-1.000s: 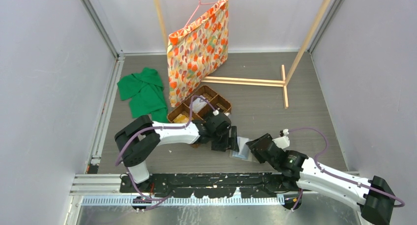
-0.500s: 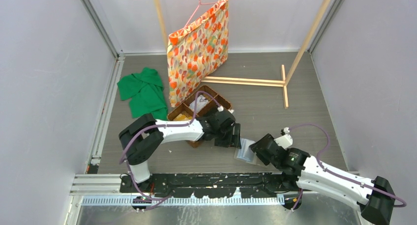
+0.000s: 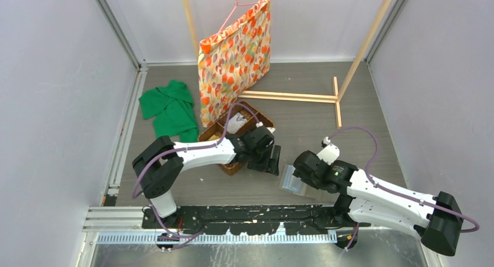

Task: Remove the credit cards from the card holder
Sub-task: Open the card holder at the center of the board.

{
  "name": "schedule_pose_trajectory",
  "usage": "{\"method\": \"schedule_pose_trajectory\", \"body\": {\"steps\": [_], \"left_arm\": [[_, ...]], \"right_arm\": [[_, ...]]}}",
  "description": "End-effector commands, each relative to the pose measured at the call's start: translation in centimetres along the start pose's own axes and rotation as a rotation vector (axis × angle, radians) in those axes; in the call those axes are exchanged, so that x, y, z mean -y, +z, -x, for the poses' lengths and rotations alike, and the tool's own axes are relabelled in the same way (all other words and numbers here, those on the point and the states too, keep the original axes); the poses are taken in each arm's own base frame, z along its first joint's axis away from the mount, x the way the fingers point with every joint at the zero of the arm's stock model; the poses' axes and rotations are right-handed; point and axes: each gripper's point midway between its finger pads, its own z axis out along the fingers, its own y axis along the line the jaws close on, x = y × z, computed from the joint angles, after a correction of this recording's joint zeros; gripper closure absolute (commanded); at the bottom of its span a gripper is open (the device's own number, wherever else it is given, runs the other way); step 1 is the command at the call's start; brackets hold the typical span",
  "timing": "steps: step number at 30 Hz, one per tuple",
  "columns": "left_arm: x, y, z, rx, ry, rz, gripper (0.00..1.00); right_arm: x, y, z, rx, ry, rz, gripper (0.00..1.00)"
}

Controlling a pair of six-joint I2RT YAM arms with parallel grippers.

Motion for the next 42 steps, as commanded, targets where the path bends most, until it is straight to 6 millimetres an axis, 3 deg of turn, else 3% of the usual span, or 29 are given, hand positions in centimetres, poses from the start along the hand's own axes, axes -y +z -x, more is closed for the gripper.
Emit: {"method": "schedule_pose_trajectory", "body": {"steps": [1, 8, 13, 19, 24, 28, 36, 42], "left_arm": [[-1.2, -1.7, 0.9, 0.022, 0.029, 0.041, 0.33], [-3.3, -3.1, 0.3, 0.027, 0.027, 0.105, 0.33], [-5.1, -4.2, 0.0, 0.043, 0.012, 0.149, 0.33], [-7.4, -5.0, 0.5, 0.065, -0.026, 0.186, 0.33], [-5.9, -4.9, 0.8, 0.063, -0.040, 0.113, 0.33], [-3.8, -4.6, 1.0, 0.048, -0.051, 0.027, 0.33], [-0.5, -4.5, 1.2, 0.033, -0.019, -0.056, 0.33], [0.9, -4.0, 1.3, 0.010, -0.013, -0.097, 0.33]], "right_arm": [[-2.0, -1.0, 1.4, 0.036, -0.075, 0.039, 0.42], [-2.6, -0.5, 0.7, 0.001, -0.214, -0.021, 0.41], [-3.3, 0.1, -0.1, -0.012, -0.311, -0.076, 0.29], [-3.1, 1.7, -1.7, -0.057, -0.383, -0.140, 0.26], [-2.0, 3.0, -2.7, -0.083, -0.414, -0.200, 0.24], [-1.4, 3.2, -3.1, -0.082, -0.369, -0.182, 0.35], [-0.6, 1.8, -2.6, -0.062, -0.242, -0.087, 0.55], [0.7, 0.9, -2.0, -0.041, -0.160, -0.053, 0.56]]}}
